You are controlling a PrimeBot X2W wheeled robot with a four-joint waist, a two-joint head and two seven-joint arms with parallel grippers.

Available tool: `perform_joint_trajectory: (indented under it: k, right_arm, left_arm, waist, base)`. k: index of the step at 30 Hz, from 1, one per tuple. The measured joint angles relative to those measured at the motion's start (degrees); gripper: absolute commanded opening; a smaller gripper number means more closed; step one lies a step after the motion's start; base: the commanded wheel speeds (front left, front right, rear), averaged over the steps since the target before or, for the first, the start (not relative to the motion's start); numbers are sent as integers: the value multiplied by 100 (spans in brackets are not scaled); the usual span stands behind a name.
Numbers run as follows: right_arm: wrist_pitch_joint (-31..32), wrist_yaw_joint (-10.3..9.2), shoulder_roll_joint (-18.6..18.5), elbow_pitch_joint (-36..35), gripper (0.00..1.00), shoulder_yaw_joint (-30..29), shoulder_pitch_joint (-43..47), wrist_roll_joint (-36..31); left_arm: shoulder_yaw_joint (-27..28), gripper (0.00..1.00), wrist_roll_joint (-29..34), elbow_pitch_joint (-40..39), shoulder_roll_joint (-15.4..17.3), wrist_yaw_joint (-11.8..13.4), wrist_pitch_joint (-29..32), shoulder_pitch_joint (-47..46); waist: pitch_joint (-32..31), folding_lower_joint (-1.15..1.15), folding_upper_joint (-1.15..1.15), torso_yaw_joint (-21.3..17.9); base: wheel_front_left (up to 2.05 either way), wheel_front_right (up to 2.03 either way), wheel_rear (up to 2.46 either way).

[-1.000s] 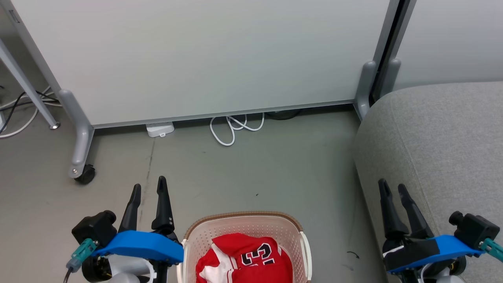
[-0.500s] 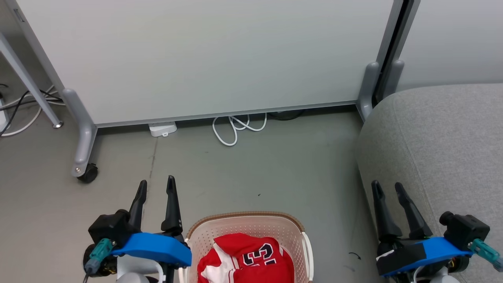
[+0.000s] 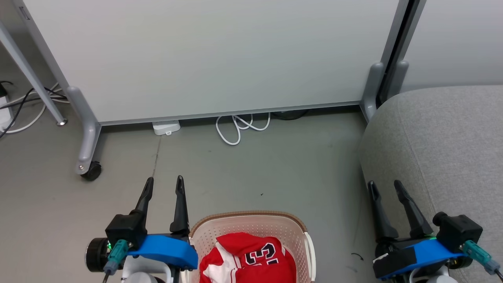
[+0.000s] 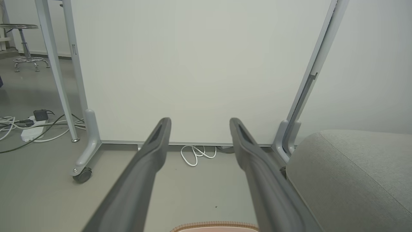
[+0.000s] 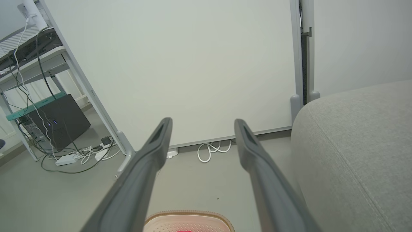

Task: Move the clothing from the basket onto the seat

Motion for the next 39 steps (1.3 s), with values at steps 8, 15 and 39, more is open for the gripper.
perform_joint_trajectory:
  k: [8, 15, 39]
  right_arm:
    - [-97, 0, -2, 2, 100, 24, 3, -385]
    - [-177, 1, -3, 3, 100, 56, 8, -703]
    - [-360, 2, -11, 192, 100, 12, 9, -1111]
  left_arm:
    - [-91, 100, 360, 46, -2, -2, -91, -25]
    - [-125, 100, 631, 79, -7, -69, -175, -25]
    - [-36, 100, 922, 414, -71, -387, -358, -89]
  waist:
    - [7, 0, 0, 45]
    - [13, 0, 0, 60]
    - [28, 0, 0, 123]
  base:
    - [0, 0, 0]
    - [0, 0, 0]
    - [0, 0, 0]
